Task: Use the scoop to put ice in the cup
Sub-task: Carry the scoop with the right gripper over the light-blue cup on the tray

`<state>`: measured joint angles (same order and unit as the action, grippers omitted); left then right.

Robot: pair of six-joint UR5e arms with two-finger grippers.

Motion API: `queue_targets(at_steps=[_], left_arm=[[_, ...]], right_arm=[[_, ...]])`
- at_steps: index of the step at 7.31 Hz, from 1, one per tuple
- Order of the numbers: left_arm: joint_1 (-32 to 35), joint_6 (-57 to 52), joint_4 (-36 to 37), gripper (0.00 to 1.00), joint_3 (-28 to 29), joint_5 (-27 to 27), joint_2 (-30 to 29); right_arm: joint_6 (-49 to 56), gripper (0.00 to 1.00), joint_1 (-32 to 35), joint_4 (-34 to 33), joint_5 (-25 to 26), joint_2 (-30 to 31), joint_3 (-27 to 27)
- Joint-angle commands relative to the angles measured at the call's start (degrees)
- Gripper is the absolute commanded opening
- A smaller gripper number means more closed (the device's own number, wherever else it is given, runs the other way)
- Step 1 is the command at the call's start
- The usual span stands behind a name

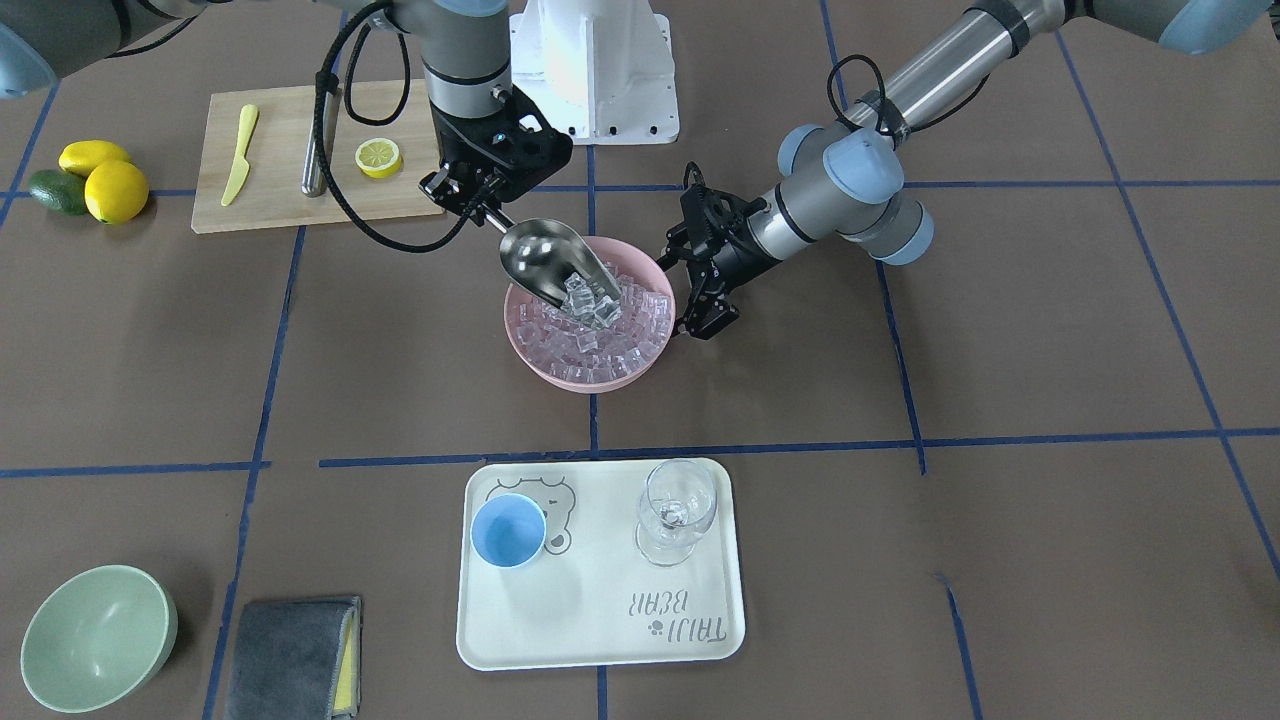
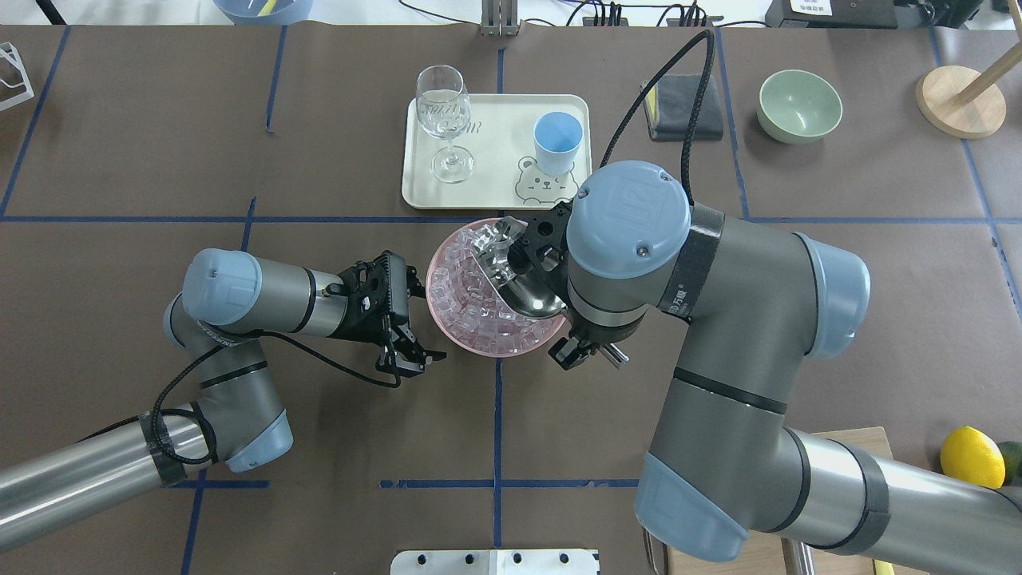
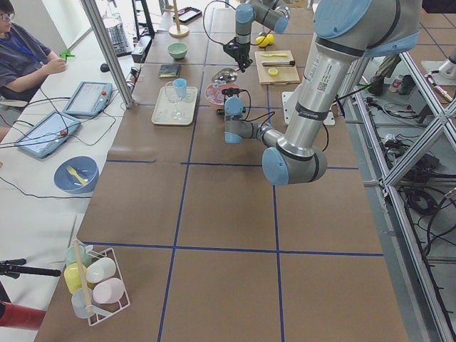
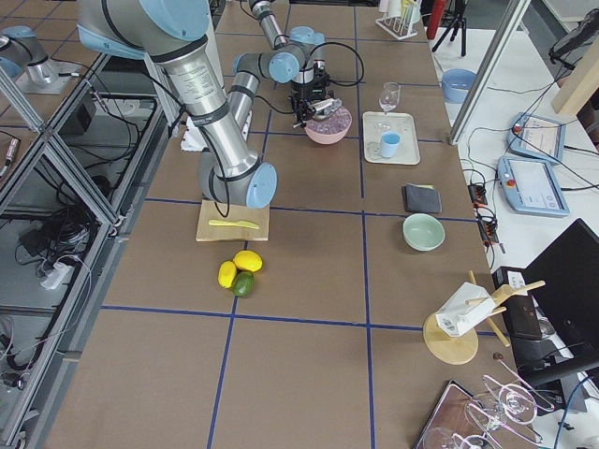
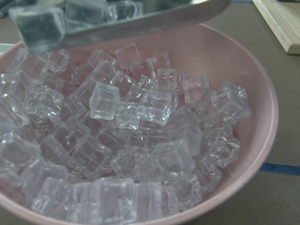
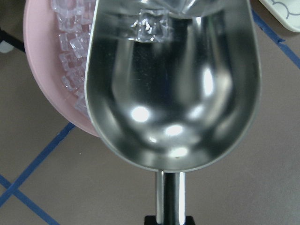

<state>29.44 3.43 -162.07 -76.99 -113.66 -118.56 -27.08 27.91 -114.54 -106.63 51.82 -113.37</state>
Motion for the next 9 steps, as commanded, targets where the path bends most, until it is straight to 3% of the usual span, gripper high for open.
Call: queue_targets(at_steps=[1, 4, 9], left_arm=[[0.0, 0.0, 0.0, 1.0, 0.0, 0.02, 0.0], [0.0, 0.0, 0.0, 1.0, 0.0, -0.07, 0.0], [0.09, 0.0, -0.09, 1.0, 0.0, 0.02, 0.0]], right_arm=[[-3.51, 0.0, 2.57, -0.07, 0.02, 0.03, -0.36], [-2.29, 0.0, 10.38, -0.42, -0.95, -0.75, 1.82], [8.95, 0.0, 17.08, -0.77, -6.05, -8.23, 19.66]])
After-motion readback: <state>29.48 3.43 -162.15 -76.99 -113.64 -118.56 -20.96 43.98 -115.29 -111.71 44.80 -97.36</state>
